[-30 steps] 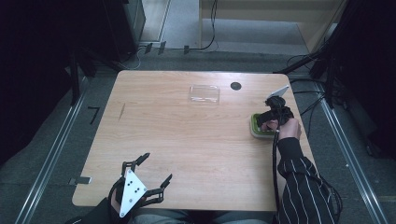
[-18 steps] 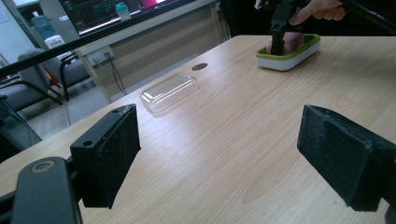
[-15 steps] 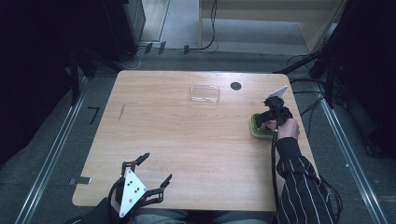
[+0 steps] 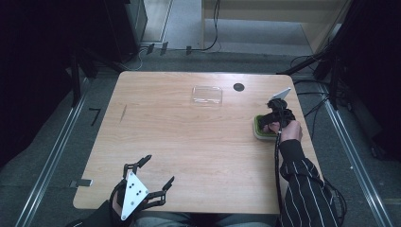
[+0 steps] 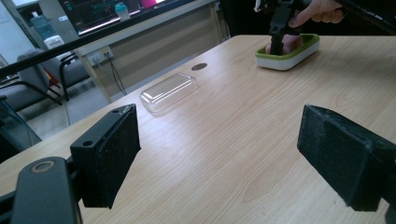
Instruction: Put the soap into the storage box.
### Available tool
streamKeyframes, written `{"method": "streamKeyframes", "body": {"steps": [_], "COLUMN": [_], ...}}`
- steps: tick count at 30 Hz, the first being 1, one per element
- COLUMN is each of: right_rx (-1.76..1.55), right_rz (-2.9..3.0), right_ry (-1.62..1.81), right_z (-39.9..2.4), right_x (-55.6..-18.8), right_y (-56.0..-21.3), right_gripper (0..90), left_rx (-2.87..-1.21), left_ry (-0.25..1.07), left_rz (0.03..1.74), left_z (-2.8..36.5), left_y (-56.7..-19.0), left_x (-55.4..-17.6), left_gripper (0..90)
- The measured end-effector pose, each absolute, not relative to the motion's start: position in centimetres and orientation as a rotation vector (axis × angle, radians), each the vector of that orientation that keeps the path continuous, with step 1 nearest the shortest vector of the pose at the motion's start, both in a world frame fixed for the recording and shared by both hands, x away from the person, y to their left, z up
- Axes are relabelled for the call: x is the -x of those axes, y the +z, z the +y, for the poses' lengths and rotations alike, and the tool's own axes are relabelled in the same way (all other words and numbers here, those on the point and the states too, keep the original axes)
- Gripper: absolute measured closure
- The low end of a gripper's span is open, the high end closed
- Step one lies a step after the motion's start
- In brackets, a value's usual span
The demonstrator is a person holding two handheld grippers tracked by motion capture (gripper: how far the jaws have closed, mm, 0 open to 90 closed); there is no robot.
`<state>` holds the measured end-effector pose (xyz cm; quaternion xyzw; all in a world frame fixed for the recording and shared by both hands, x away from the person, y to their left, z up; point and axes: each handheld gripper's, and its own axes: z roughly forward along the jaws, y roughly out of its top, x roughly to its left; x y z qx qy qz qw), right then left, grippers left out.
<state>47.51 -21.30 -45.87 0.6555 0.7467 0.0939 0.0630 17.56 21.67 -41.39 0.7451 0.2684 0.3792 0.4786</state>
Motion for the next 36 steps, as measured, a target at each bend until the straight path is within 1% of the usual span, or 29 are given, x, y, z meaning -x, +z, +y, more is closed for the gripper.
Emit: {"method": "streamKeyframes", "body": {"steps": [20,30,31,34,36], "right_rx": [-1.980,-1.946,-1.941,-1.925,-1.916], "right_rz": [2.270,2.252,2.252,2.274,2.274], "right_ry": [0.294,0.304,0.301,0.323,0.316], "right_z": [-21.5,-21.3,-21.2,-21.3,-21.1], "right_x": [-47.6,-47.4,-47.3,-47.1,-46.9], "right_y": [-46.1,-45.4,-45.3,-44.9,-44.6], "right_gripper": [13.4,13.1,12.6,6.9,6.1], "left_rx": [-1.822,-1.819,-1.819,-1.829,-1.826], "left_ry": [0.927,0.925,0.925,0.926,0.925], "left_rz": [0.654,0.654,0.652,0.643,0.649], "left_z": [21.6,21.7,21.6,21.6,21.6], "left_y": [-41.4,-41.4,-41.4,-41.4,-41.4], "left_x": [-17.6,-17.6,-17.6,-17.6,-17.6], "left_gripper": [13.6,13.6,13.6,13.6,13.6]}}
